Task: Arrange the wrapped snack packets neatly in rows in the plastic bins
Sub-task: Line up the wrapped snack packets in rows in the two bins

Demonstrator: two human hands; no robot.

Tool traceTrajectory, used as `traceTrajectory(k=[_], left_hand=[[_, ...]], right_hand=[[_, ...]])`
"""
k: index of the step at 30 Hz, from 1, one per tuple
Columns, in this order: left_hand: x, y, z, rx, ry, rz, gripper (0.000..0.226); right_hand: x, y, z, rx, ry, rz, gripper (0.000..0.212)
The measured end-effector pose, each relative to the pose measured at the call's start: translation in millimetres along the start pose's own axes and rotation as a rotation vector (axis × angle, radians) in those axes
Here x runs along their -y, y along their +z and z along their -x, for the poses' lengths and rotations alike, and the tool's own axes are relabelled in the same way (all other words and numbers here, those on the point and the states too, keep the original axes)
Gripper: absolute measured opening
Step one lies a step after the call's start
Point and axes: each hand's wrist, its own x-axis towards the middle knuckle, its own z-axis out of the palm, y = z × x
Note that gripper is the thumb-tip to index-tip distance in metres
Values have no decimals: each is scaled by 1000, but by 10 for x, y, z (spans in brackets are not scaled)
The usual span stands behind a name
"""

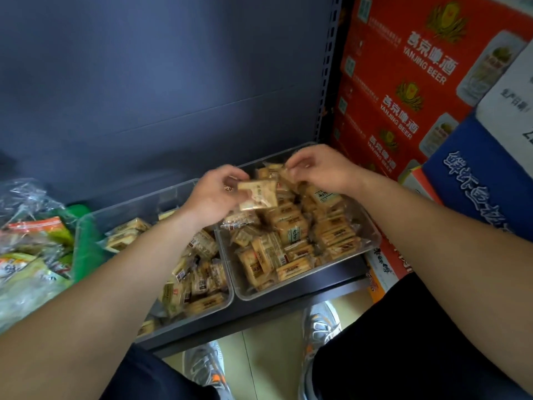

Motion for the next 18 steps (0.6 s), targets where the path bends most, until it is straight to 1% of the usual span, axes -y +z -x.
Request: traceTrajectory(k=[2,4,5,6,8,9,11,13,14,16,17,18], left_hand=[[125,-102,-68,-122,-75,58,25],[248,-121,-117,-191,-136,56,26],[305,-100,-136,-195,-151,-14,26],[350,-67,-146,-185,-152,-126,27],[398,1,-155,-154,-154,-361,30],[407,12,-170,-151,-162,-414,31],[386,-8,-208,-146,-185,-419,33],[350,-54,-228,-130,-189,-454,37],[333,-79,-232,-131,-181,-476,39],[289,-118,-226,-171,-151,-451,39],[255,-127,-213,-186,-135,-411,37],[216,-125,-193,-193,-113,-379,35]], right_hand=[[-181,-156,-28,-172,44,72,18],[-373,-284,-26,-253,101,181,20],[-452,-320,-21,-234,127,243,24],[-505,-328,-14,-180,151,292,30],[-541,-268,-4,-14,209,382,47],[-547,-213,-12,54,231,427,54],[-554,-104,-56,97,245,522,58],[-539,-37,-101,81,254,607,57],[-530,-17,-118,74,262,642,60],[-536,-20,-143,83,267,655,77],[-543,-36,-144,114,274,621,86],[-552,-58,-132,160,281,576,90]])
